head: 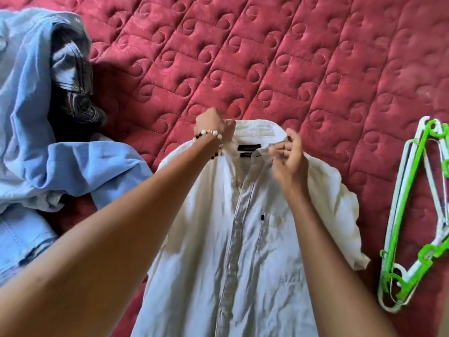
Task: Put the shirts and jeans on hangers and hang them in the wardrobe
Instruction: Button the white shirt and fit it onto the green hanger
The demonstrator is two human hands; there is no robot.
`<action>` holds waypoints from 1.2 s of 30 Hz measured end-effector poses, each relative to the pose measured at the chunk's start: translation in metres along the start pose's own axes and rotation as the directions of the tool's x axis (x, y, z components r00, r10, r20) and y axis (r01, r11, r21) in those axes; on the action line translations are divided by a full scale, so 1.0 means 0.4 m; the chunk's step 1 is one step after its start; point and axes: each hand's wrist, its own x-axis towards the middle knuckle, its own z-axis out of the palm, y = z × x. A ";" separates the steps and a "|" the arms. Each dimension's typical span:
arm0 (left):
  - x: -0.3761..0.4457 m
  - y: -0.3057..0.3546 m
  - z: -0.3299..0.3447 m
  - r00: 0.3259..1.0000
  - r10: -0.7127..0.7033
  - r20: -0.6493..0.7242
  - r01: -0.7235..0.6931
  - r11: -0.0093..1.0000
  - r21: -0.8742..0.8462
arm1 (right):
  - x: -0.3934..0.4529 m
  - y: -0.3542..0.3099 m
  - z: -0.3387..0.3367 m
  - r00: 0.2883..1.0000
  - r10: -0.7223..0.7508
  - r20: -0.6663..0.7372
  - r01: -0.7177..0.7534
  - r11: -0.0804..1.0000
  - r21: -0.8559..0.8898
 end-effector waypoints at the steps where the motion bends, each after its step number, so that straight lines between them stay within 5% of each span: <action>1: -0.016 -0.017 0.017 0.999 0.044 -0.006 -0.044 0.999 -0.014 | -0.034 0.014 0.002 0.998 -0.056 0.030 0.055 0.998 0.010; 5: -0.095 -0.090 0.060 0.959 0.260 -0.109 -0.259 0.966 0.027 | -0.130 0.050 -0.004 0.998 -0.055 0.000 0.055 0.995 0.087; 11: -0.215 -0.063 0.053 0.925 0.291 -0.243 -0.258 0.953 0.158 | -0.175 0.054 -0.117 0.997 0.029 -0.070 -0.026 0.999 0.032; 17: -0.340 0.137 0.153 0.897 0.443 -0.011 -0.442 0.892 -0.097 | -0.203 0.093 -0.369 0.948 0.028 -0.317 -0.002 0.997 0.084; 23: -0.503 0.329 0.345 0.854 0.452 0.256 -0.402 0.887 -0.225 | -0.234 0.275 -0.682 0.720 0.198 -0.666 -0.236 0.971 0.033; 26: -0.556 0.386 0.458 0.884 0.371 0.284 -0.329 0.926 -0.184 | -0.219 0.324 -0.766 0.737 0.318 -0.597 -0.371 0.928 0.035; 31: -0.608 0.419 0.580 0.886 0.230 0.402 -0.256 0.967 0.012 | -0.174 0.334 -0.769 0.828 0.381 -0.411 -0.498 0.838 -0.225; 36: -0.620 0.413 0.617 0.906 0.191 0.377 -0.222 0.974 0.040 | -0.149 0.356 -0.771 0.764 0.487 -0.424 -0.574 0.813 -0.101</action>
